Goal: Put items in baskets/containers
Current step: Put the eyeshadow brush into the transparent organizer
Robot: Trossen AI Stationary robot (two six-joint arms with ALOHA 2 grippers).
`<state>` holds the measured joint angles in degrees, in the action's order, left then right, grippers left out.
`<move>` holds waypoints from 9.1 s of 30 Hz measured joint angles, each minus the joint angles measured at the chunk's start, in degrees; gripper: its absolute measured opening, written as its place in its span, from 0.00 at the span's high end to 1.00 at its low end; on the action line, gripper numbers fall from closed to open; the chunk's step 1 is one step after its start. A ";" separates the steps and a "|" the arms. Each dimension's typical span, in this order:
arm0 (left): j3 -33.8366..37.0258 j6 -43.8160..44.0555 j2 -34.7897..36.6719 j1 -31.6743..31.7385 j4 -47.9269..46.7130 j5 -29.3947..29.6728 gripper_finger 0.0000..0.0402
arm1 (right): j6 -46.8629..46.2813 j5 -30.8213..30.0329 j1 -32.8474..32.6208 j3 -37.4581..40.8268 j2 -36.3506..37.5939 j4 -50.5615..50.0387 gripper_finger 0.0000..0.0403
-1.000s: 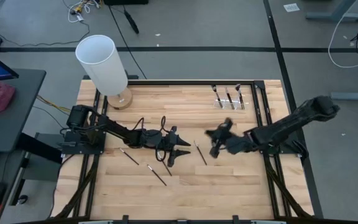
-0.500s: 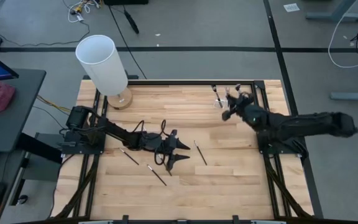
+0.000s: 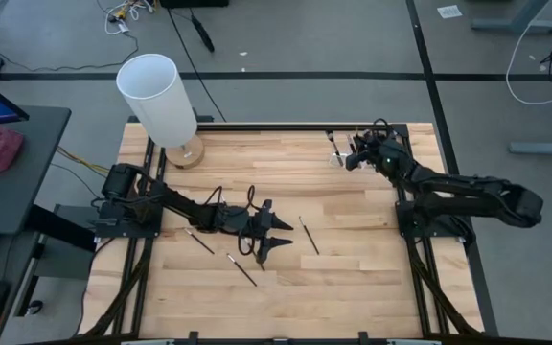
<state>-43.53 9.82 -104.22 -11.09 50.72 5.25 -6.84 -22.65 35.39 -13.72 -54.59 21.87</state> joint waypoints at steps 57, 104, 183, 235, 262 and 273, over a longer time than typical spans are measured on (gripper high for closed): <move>0.00 1.23 0.00 0.02 -0.30 2.27 0.52 | -3.17 2.17 -15.22 -13.33 -5.29 -13.53 0.77; 4.43 88.55 32.00 -27.17 -105.03 15.39 0.67 | -13.57 -10.37 -48.64 -18.49 -54.71 34.16 0.95; 7.45 79.22 12.64 -11.41 -69.50 31.05 0.51 | -12.16 -10.34 -45.47 -18.47 -54.62 33.77 0.95; 7.61 72.67 19.72 -10.65 -85.57 27.01 0.68 | -11.95 -10.34 -45.48 -18.45 -54.62 33.37 0.95; 22.39 82.49 24.65 -19.04 -70.80 39.19 0.62 | -13.72 -10.34 -45.49 -18.45 -54.62 33.37 0.95; 23.34 80.59 24.72 -19.06 -71.63 39.26 0.67 | -13.87 -10.34 -45.49 -18.45 -54.62 33.39 0.95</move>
<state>-20.18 90.41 -79.50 -30.15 -20.91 44.51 -20.71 -32.99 -10.10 -32.16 -109.21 55.27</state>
